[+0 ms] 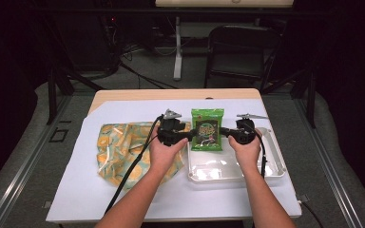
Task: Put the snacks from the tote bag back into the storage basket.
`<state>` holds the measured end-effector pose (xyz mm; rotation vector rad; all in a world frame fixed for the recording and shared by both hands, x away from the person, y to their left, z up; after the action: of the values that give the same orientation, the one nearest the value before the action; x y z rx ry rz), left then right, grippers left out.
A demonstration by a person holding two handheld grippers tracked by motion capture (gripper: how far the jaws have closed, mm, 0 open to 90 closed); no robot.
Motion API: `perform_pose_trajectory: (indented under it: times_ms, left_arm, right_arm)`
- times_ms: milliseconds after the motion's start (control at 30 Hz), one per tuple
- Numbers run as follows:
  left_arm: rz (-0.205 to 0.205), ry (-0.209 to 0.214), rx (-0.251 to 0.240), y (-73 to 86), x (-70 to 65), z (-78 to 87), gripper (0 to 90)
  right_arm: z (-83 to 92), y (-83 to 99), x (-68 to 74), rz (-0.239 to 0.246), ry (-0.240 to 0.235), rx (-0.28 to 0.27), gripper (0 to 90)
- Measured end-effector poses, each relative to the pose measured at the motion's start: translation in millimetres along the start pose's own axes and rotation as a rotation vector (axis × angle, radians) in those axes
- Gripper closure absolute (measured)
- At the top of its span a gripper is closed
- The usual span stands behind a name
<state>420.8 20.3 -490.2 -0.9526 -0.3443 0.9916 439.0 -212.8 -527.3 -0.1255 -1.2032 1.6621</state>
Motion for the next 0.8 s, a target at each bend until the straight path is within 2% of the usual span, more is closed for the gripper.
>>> perform_pose_trajectory:
  times_ms: [600, 800]
  left_arm:
    - [-0.017, -0.004, 0.023, 2.1, 3.5, 5.9, 42.2]
    - [-0.012, -0.002, 0.01, 0.9, 5.4, 8.8, 42.2]
  right_arm:
    - [-13.7, 1.3, -7.2, -0.054, 0.056, -0.013, 89.8]
    - [-17.7, 0.7, -5.8, -0.076, 0.071, -0.019, 89.8]
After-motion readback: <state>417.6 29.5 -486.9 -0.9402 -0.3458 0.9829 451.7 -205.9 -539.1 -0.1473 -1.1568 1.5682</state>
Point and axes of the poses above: each handheld gripper's, and its own axes: z roughly backward along the jaws, y roughly out of its underside, x roughly to its left, the point moved 3 cm from there along -z, roughly forward along the jaws, and after that the axes turned 9 degrees about -y, right-handed, at the moved point
